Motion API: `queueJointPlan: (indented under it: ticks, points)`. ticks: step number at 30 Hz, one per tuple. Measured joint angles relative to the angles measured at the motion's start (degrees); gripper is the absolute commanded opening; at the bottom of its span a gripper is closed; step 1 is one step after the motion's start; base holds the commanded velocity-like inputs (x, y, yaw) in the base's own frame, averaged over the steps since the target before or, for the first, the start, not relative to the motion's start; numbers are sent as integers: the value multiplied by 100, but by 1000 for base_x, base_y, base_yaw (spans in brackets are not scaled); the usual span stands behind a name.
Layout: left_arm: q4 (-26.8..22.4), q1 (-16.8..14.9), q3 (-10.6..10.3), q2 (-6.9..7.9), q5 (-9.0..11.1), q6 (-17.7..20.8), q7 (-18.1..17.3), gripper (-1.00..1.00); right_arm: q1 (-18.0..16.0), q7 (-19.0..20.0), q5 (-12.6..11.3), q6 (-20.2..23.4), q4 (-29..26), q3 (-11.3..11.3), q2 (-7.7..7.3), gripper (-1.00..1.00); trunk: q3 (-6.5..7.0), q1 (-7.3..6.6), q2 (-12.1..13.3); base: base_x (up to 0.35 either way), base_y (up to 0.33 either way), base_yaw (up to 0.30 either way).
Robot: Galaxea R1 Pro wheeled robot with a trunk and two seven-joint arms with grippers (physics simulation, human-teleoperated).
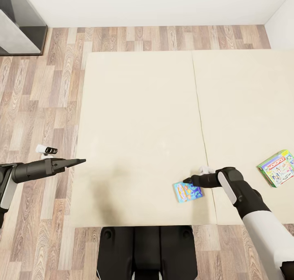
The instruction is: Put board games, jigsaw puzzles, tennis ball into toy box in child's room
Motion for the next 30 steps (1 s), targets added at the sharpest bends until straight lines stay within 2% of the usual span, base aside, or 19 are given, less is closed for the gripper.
queueJointPlan:
  ticks: [9, 15, 18, 30]
  points:
    - [1, 0, 11, 0, -1, 0, 0, 100, 49, 1, 2, 18, 0, 47, -38, 100, 0, 0, 0, 0, 0, 0]
    - [2, 0, 19, 0, 6, 0, 0, 100, 60, 1, -8, 24, 0, 341, -69, 100, 0, 0, 0, 0, 0, 0]
    - [2, 0, 20, 0, 4, 0, 0, 100, 61, 1, -8, 26, 0, 409, -76, 100, 0, 0, 0, 0, 0, 0]
    - [2, 0, 21, 6, 8, 0, 0, 100, 70, 1, -9, 25, 0, 465, -26, 100, 0, 0, 0, 0, 0, 0]
